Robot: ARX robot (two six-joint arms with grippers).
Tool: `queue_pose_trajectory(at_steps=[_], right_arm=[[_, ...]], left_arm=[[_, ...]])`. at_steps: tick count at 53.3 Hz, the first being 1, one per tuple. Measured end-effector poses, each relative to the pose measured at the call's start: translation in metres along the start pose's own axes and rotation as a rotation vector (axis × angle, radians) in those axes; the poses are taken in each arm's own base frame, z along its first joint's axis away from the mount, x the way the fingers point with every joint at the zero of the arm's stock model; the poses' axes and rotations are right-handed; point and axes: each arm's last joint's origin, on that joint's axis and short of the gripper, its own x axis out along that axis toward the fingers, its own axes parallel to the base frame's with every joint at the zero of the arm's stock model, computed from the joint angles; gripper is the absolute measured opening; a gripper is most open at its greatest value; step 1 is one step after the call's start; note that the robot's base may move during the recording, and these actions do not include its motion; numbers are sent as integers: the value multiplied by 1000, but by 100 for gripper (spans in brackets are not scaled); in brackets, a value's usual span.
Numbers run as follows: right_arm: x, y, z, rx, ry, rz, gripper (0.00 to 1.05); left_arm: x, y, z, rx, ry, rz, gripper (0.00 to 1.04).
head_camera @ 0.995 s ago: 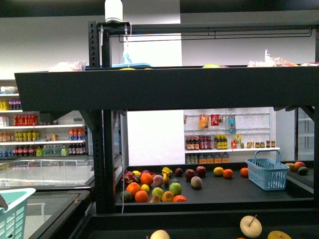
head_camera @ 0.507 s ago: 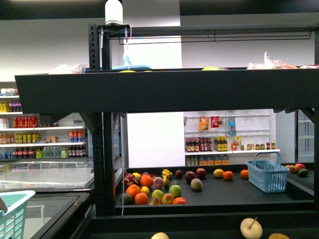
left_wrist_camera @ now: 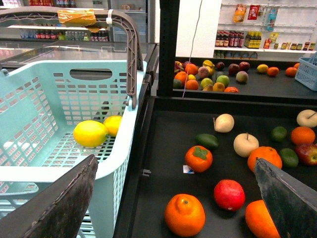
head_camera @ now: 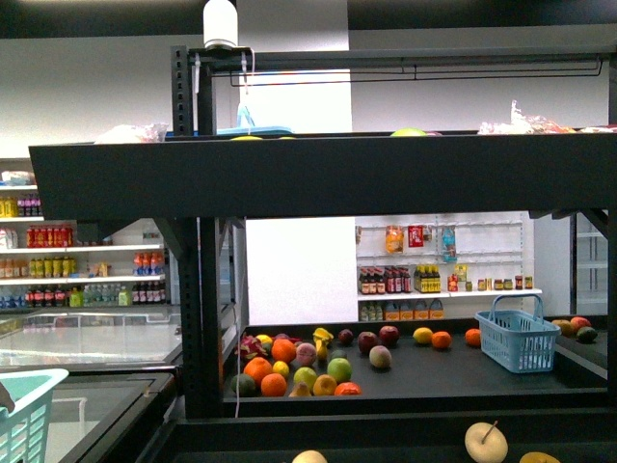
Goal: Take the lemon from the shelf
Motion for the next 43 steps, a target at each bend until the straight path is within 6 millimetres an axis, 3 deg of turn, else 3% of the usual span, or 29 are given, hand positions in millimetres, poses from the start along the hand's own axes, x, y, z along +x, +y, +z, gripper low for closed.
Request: queue_pose_trajectory(at_steps=[43], right_arm=[[0,0,0,0,0,0,97]], left_arm=[[0,0,0,0,0,0,97]])
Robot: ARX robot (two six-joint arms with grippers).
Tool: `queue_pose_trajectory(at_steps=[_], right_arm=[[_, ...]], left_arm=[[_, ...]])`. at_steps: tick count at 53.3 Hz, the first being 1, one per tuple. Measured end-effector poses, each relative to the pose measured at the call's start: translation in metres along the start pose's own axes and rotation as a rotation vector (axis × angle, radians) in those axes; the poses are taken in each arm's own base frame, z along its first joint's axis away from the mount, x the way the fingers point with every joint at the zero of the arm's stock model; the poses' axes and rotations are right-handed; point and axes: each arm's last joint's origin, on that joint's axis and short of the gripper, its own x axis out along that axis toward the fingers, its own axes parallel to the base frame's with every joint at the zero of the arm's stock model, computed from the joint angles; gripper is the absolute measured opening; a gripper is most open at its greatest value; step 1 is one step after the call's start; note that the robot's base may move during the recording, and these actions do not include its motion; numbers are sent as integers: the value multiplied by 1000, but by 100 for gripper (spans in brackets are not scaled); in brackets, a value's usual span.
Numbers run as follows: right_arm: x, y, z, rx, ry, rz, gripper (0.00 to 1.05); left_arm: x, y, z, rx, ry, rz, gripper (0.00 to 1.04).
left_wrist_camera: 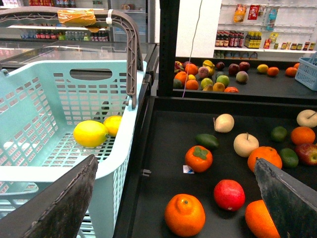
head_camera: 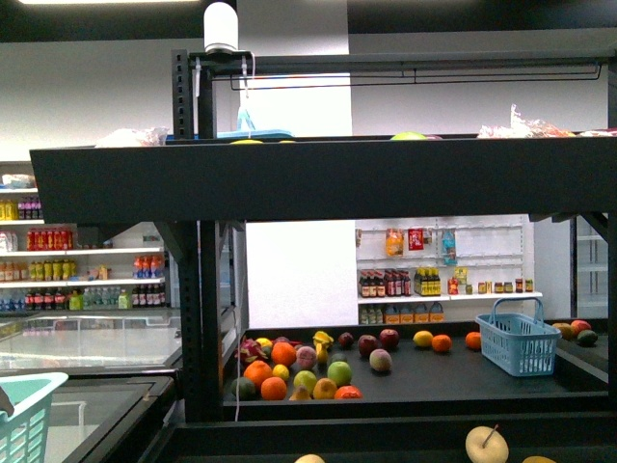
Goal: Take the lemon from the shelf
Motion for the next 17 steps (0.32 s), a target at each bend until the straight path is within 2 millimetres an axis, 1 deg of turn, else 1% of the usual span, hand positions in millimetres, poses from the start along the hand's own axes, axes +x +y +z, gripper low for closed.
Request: queue_pose_trajectory(at_steps=[17], right_arm=[[0,0,0,0,0,0,97]], left_arm=[[0,0,0,0,0,0,97]])
